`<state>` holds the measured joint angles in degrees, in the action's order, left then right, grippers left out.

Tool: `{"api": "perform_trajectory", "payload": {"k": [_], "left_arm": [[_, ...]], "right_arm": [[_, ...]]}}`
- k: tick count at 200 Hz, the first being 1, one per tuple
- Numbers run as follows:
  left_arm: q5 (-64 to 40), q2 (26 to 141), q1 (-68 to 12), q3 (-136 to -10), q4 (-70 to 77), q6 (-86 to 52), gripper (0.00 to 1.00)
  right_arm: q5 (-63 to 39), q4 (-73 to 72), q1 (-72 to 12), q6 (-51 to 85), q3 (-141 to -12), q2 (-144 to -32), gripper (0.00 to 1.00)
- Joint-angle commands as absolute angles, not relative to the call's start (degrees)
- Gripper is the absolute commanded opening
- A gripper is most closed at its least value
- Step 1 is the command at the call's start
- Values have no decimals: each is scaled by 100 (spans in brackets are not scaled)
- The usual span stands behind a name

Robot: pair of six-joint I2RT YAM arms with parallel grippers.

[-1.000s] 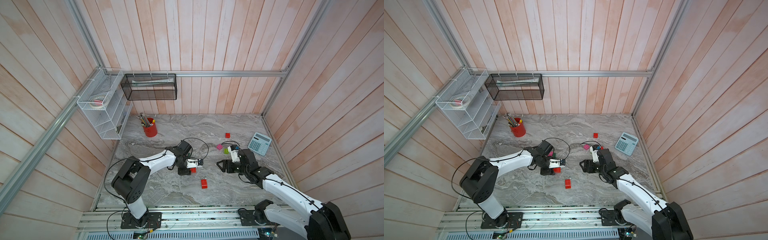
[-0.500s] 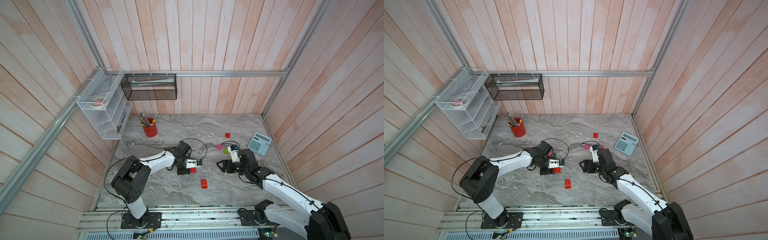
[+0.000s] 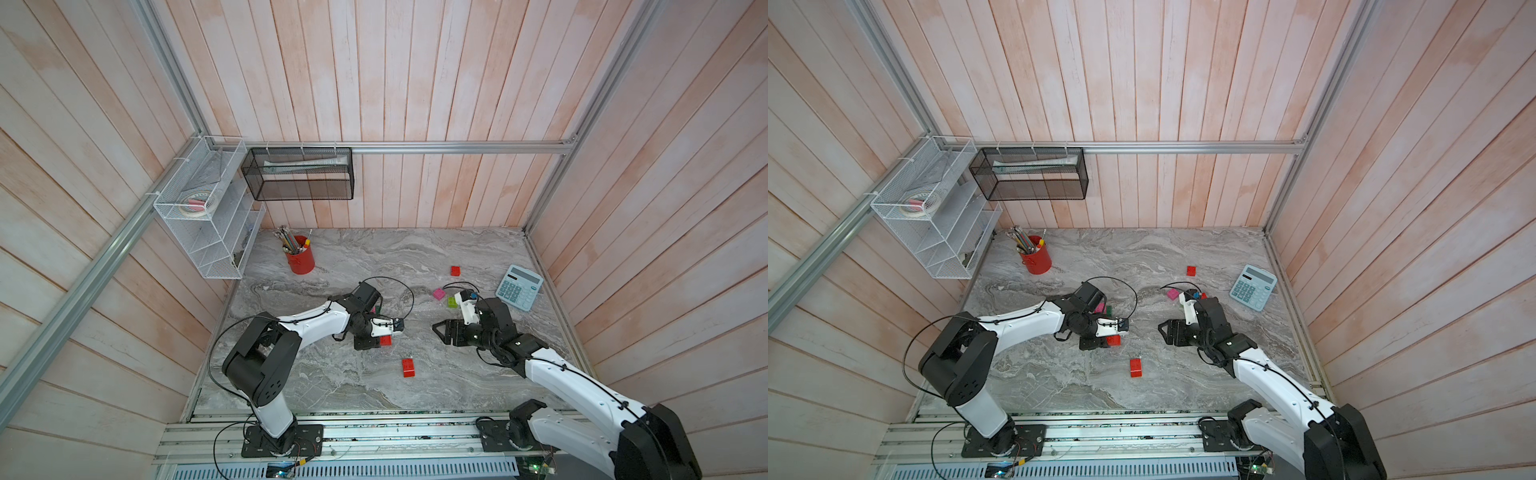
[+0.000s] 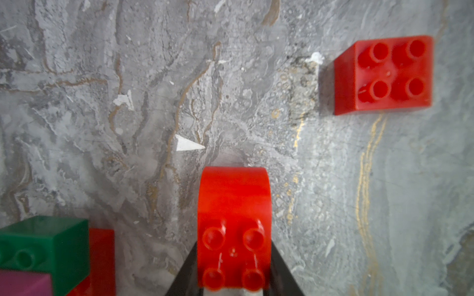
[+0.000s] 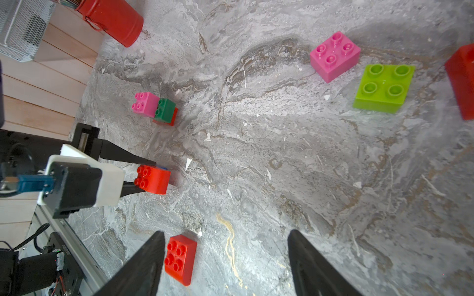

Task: Assemble the letter s with lego
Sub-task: Pick up the lego brick from the center of the board.

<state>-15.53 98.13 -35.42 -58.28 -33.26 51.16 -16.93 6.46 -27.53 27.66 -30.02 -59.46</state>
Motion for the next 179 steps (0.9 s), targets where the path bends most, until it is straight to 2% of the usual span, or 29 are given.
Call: {"api": "perform_trajectory", "payload": {"k": [1,95,179], "left_arm": [[-1503,9608,-3463,-6103,-3764,5094,26],[-1420,9031,-3083,-6681,-4710,5259,26],[-1554,9476,-2532,-7504,-4924,5560,26]], "right_arm": [[-2049,146,-2722,3050,-3026,-6063,77],[-3226,-2116,-2798,4410,-3047,-7541,77],[-3834,-3343,-3154,5406,-3794,-9420,75]]}}
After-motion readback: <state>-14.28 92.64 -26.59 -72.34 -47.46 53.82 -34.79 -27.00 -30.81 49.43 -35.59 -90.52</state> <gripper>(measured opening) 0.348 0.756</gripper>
